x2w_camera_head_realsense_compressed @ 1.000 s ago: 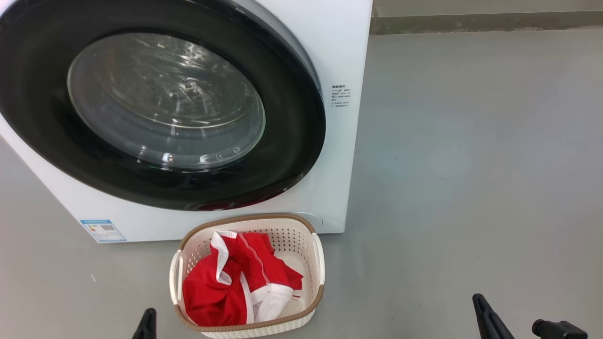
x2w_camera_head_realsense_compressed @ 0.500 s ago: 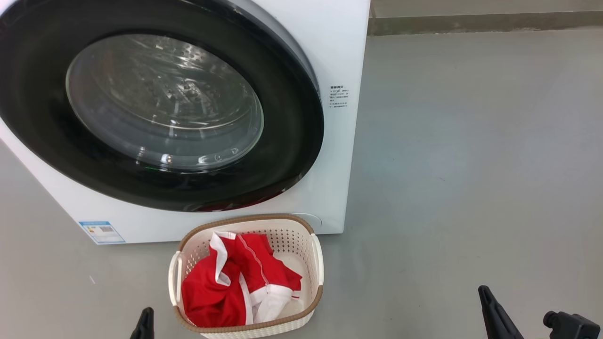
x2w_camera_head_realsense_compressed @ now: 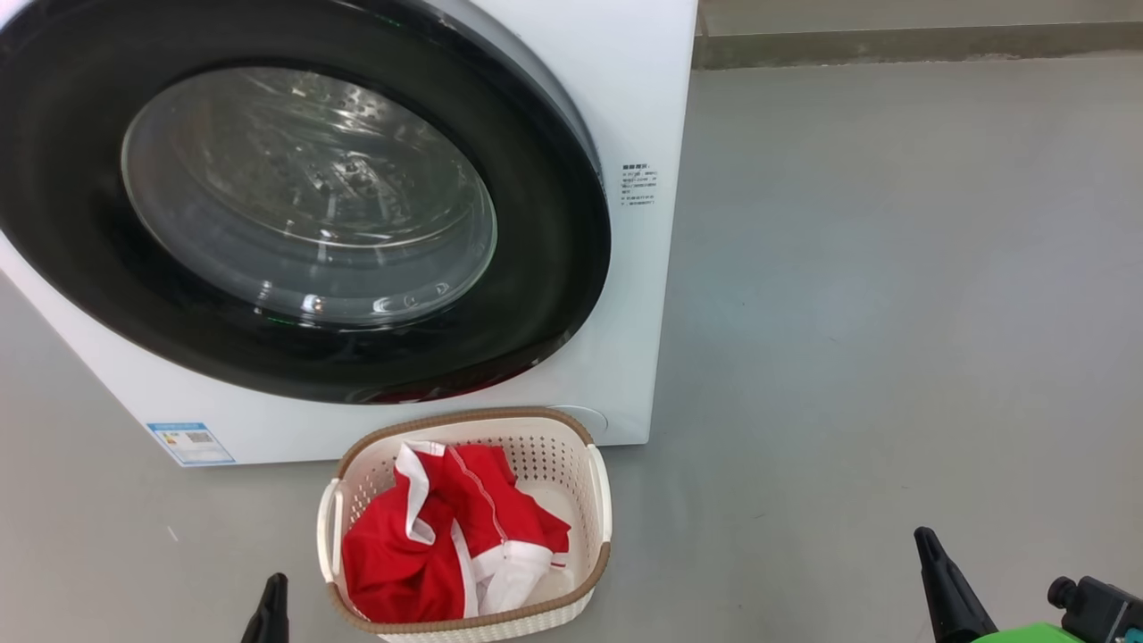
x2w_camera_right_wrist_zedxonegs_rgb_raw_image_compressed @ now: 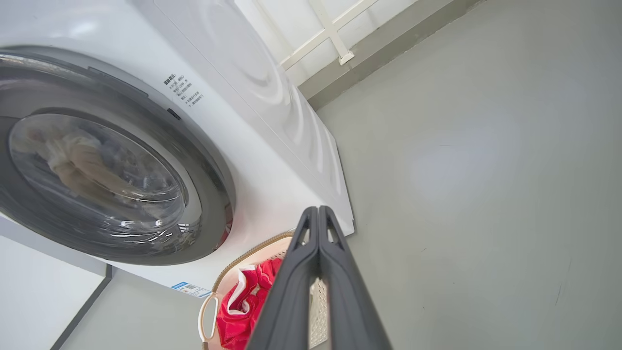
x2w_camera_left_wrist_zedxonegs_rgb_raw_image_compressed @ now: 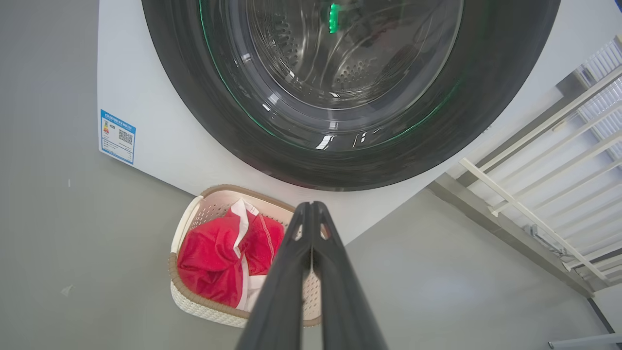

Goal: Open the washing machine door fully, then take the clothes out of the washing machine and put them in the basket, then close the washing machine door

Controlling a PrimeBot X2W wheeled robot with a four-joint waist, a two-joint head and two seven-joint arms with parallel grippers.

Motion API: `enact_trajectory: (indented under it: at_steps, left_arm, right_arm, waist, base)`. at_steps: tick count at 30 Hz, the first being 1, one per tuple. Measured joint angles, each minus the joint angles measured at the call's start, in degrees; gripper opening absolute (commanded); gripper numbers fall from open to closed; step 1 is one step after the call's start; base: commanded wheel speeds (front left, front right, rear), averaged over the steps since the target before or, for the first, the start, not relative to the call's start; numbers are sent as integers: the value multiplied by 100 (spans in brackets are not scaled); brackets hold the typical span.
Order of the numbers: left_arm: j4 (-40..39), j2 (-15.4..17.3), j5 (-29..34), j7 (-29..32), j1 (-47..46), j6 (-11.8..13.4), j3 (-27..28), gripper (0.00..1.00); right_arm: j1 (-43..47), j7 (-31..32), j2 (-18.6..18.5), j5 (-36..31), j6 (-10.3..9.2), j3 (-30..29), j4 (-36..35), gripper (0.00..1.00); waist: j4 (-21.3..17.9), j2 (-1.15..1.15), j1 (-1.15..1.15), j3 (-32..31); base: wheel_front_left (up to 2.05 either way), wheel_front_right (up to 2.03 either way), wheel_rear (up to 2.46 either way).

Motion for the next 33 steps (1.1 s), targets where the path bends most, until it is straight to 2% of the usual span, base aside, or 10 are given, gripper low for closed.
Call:
enact_trajectory:
  at_steps: [33]
  left_arm:
    - [14,-18,-2006,535,-333,0,44,0]
  right_arm:
    - [-344,524,3,1863,0,-203,-42,0]
  waist:
    - [-58,0,0,-28]
  base:
    - [0,0,0]
